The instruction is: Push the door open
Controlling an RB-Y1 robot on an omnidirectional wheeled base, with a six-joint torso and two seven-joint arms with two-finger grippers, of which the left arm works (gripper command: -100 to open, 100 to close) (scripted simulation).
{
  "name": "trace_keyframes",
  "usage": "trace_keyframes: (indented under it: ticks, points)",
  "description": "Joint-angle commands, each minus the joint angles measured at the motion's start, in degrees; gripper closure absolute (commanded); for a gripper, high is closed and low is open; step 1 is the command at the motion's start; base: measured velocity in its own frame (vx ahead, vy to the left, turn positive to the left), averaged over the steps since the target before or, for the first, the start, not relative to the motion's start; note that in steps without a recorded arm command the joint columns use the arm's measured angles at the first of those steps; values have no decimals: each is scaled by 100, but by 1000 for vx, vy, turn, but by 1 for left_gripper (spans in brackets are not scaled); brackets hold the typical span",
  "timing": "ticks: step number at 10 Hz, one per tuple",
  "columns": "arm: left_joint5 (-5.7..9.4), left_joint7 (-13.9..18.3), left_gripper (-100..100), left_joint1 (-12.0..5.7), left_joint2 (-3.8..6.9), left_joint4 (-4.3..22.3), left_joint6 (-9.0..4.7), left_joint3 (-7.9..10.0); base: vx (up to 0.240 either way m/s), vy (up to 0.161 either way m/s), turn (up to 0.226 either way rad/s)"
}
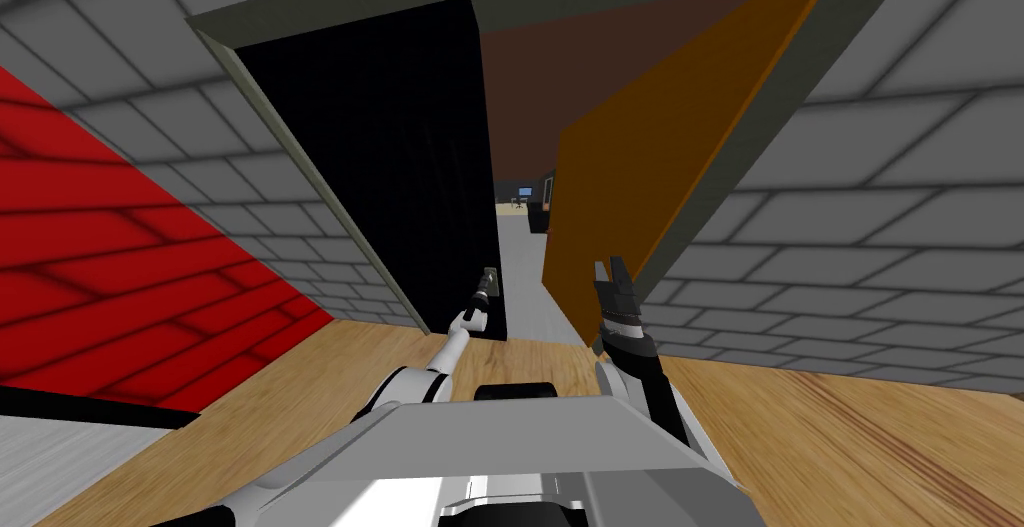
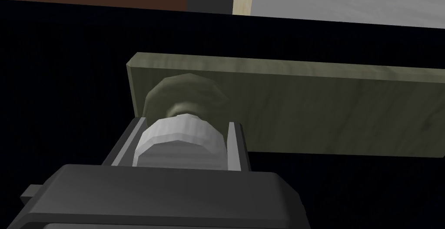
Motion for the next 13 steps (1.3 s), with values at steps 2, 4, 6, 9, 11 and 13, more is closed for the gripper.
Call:
trace_keyframes:
  ticks: [2, 4, 6, 9, 11, 13]
  points:
    - [0, 1, 100, 12, -6, 3, -5, -4, 0, 0, 0]
    - [21, -35, 100, 1, 91, 4, -2, 74, 50, -19, 12]
    - [42, -68, 100, 1, 164, 8, -4, 148, 144, -89, 54]
    - [76, -122, 100, 2, 260, 14, -6, 266, 150, -68, 29]
    - [108, -173, 100, 3, 330, 19, -8, 379, 189, -108, 72]
    - [126, -201, 100, 4, 361, 22, -9, 441, 182, -85, 45]
